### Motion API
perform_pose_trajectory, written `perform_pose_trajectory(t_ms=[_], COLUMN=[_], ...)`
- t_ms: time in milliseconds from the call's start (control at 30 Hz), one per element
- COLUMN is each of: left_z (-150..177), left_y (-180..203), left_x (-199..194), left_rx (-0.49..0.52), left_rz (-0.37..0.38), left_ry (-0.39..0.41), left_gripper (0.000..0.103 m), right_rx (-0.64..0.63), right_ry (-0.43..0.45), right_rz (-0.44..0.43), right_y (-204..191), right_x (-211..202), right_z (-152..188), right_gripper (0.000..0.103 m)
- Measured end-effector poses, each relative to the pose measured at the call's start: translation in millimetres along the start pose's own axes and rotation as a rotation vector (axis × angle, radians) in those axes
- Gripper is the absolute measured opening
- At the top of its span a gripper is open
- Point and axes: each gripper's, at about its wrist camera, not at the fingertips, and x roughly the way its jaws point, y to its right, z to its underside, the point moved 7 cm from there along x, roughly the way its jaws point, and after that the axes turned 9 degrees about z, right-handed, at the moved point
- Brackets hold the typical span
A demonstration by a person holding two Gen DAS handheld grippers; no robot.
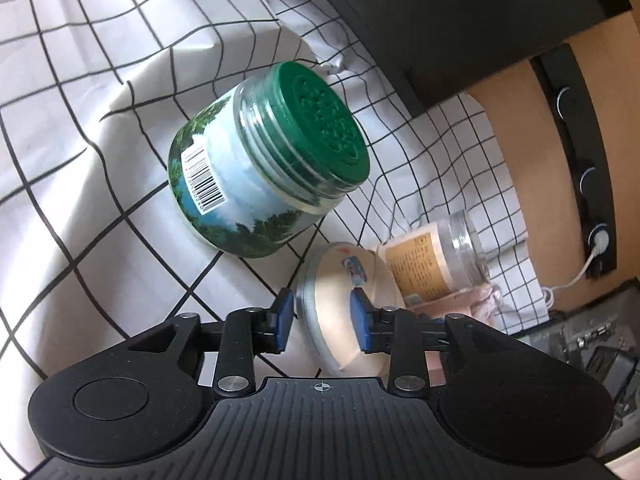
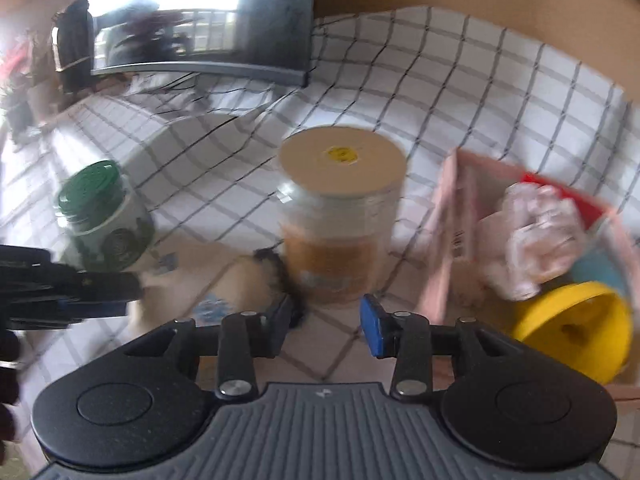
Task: Organize soft objects
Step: 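Move the left tool to the beige zippered pouch while the right tool reaches the black beaded bracelet, then close the left tool on the beige pouch while the right tool grasps the black bracelet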
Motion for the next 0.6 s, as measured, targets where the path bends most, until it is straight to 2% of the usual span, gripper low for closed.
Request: perform_pose_trajectory(t_ms=[33,100,133,267,333,500,600], left_z=[1.2,2.5,1.4,1.9,1.2,-1.7,-2.4], left_y=[0.3,0.2,-0.7,5.8,15.8,39.9,44.6], left_x=[2.3,7.1,8.8,8.1,-0.9,-29.4,-23.9], left_rx=[0.002,0.008,-0.001,-0.002,0.033,0.1,0.168], left_rz=[0.014,0.035,0.049,0.03,0.025,0.106,0.051], left_ry=[0.002,0.014,0.021,0.019,0.024,0.099,0.098], left_gripper=[0.035,0.04,0.041,0.052,0.052,0.052,0.052], right_rx=[-0.02,-0.045,-0.06,-0.081,-0.062,-0.032,-0.057], right_ry=[0.008,0.01,0.017,0.021,0.0,-0.053,-0.046], right_rz=[-0.002,-0.003,-0.003,-0.047,-0.098,-0.208,-0.2], right_y=[-4.9,-12.3,-15.4,-20.9,-20.0,-26.6,-32.1], right_x=[-0.9,-0.8,-1.1,-1.8,-1.5,0.1,0.8], right_z=[1.0,4.0,5.1,5.7,8.5,25.1,32.8], right_gripper=[0.038,0.027,0.026,0.016,0.012,0.012,0.011])
